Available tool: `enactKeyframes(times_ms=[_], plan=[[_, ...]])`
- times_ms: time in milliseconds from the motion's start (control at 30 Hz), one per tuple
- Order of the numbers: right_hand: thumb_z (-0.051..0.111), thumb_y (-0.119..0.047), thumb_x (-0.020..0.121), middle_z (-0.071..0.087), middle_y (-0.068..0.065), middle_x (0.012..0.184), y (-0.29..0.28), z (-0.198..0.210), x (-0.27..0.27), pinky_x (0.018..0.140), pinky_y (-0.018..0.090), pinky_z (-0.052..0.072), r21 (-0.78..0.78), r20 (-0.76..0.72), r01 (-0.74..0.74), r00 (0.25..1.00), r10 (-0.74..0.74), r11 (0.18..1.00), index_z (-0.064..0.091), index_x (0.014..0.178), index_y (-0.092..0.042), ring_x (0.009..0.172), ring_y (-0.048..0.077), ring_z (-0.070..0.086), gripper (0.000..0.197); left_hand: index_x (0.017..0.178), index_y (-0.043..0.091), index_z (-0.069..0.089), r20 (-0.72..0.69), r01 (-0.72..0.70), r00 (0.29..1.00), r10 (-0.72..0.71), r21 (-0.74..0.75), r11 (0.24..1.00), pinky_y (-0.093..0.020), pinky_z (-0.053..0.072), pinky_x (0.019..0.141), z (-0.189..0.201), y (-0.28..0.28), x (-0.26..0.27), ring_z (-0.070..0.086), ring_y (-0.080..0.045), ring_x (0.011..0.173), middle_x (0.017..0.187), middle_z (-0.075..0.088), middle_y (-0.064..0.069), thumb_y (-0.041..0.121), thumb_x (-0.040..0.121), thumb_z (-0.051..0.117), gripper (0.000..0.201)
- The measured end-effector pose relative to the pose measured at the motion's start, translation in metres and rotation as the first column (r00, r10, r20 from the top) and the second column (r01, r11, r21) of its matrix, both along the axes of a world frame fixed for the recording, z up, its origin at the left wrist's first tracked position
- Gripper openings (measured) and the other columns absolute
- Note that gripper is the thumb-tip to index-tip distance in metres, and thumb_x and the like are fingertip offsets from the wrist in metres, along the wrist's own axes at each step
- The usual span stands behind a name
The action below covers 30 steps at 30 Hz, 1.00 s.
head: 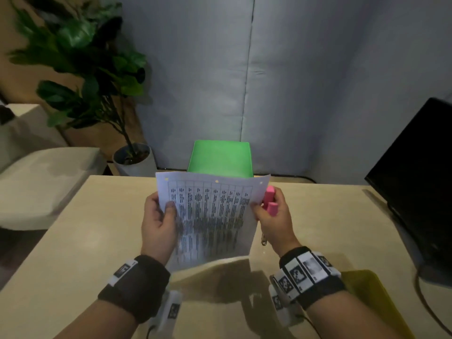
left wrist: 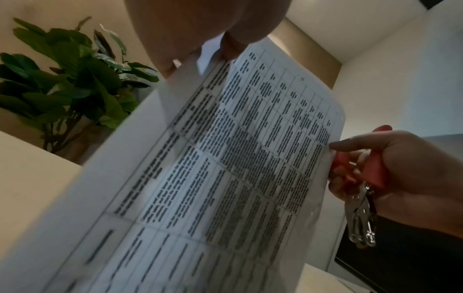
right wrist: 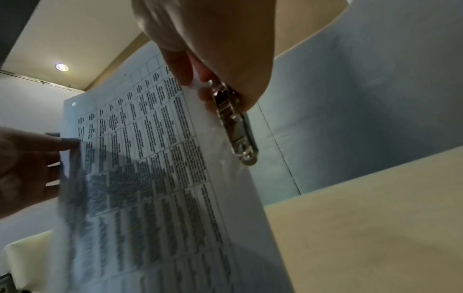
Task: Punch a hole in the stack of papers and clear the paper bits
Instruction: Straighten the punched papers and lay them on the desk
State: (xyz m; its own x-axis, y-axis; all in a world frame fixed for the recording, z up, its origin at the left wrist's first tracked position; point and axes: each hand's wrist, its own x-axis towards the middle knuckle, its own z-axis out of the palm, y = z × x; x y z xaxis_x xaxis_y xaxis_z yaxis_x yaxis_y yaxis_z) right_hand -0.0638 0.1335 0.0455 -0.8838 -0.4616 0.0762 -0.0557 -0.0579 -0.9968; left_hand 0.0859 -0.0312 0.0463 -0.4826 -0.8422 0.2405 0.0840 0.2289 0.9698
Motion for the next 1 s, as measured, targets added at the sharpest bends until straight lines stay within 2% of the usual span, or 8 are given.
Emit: enactKeyframes(times_ms=[67,167,233,333,533,733,867,1000], plan=[[0.066,0.0,0.085,0.064,0.002,0.092,0.004,0.007,0.001,0.08,0.038,0.056,-0.003,-0.079,0.039,0.996,-0.039,0.999,0.052,0.104,-0.02,0.089,0.025,0.063,0.031,0.102,0.01,0.047,0.0,0.021,1.0,-0.021,-0.009,1.0,-0.026,0.052,0.071,0.003,0.002,-0.001,0.061,-0.009,0.081,0.091,0.061,0.001,0.013,0.099,0.043,0.006],[0.066,0.0,0.084,0.064,0.001,0.091,0.01,0.011,0.003,0.076,0.035,0.056,-0.024,-0.135,0.106,0.985,-0.108,0.994,0.051,0.102,-0.025,0.085,0.021,0.063,0.034,0.097,0.017,0.051,-0.023,0.07,0.997,-0.069,0.027,0.997,-0.016,0.052,0.065,0.005,0.01,-0.001,0.063,0.0,0.081,0.093,0.063,0.004,0.018,0.1,0.042,0.01],[0.066,-0.002,0.085,0.063,0.001,0.093,0.014,0.008,0.005,0.076,0.033,0.056,-0.018,-0.097,0.117,0.988,-0.118,0.993,0.051,0.108,-0.019,0.086,0.02,0.063,0.032,0.1,0.019,0.052,-0.014,0.095,0.995,-0.094,0.059,0.994,-0.012,0.051,0.062,0.001,0.016,0.0,0.063,0.004,0.08,0.094,0.063,0.006,0.017,0.1,0.041,0.011],[0.066,-0.004,0.086,0.063,0.001,0.092,0.019,-0.002,0.009,0.079,0.036,0.055,0.029,-0.036,0.133,0.991,-0.131,0.991,0.051,0.115,-0.009,0.087,0.022,0.062,0.033,0.099,0.018,0.049,0.068,0.114,0.991,-0.12,0.08,0.99,-0.018,0.048,0.065,-0.014,0.02,0.001,0.063,-0.008,0.087,0.097,0.062,0.003,0.018,0.1,0.04,0.009],[0.064,-0.006,0.088,0.063,0.004,0.095,0.022,-0.012,0.015,0.084,0.047,0.056,0.082,-0.006,0.14,0.99,-0.14,0.987,0.051,0.109,-0.014,0.094,0.029,0.063,0.026,0.101,0.022,0.046,0.19,0.122,0.973,-0.133,0.067,0.99,-0.022,0.047,0.067,-0.029,0.021,0.0,0.061,-0.009,0.091,0.098,0.062,0.003,0.014,0.099,0.043,0.009],[0.064,-0.008,0.088,0.064,0.003,0.1,0.021,-0.016,0.013,0.087,0.046,0.054,0.096,0.032,0.132,0.99,-0.136,0.987,0.051,0.11,-0.015,0.095,0.024,0.063,0.027,0.109,0.018,0.045,0.195,0.117,0.972,-0.13,0.078,0.99,-0.016,0.045,0.068,-0.031,0.019,-0.006,0.057,-0.003,0.089,0.097,0.059,0.01,0.012,0.098,0.044,0.012],[0.062,-0.006,0.089,0.064,0.009,0.107,0.021,-0.026,0.011,0.086,0.042,0.054,0.12,0.1,0.126,0.985,-0.138,0.985,0.05,0.11,-0.017,0.099,0.026,0.061,0.027,0.111,0.022,0.045,0.32,0.173,0.931,-0.179,0.045,0.984,-0.004,0.04,0.065,-0.045,0.021,-0.001,0.053,0.004,0.09,0.098,0.054,0.02,0.004,0.097,0.045,0.022],[0.064,-0.005,0.087,0.064,0.006,0.1,0.018,-0.025,0.005,0.087,0.043,0.051,0.124,0.124,0.115,0.984,-0.13,0.986,0.051,0.109,-0.016,0.092,0.023,0.059,0.028,0.109,0.023,0.046,0.39,0.154,0.907,-0.158,0.04,0.987,-0.007,0.038,0.066,-0.045,0.012,0.0,0.054,-0.001,0.085,0.094,0.056,0.018,0.001,0.096,0.043,0.025]])
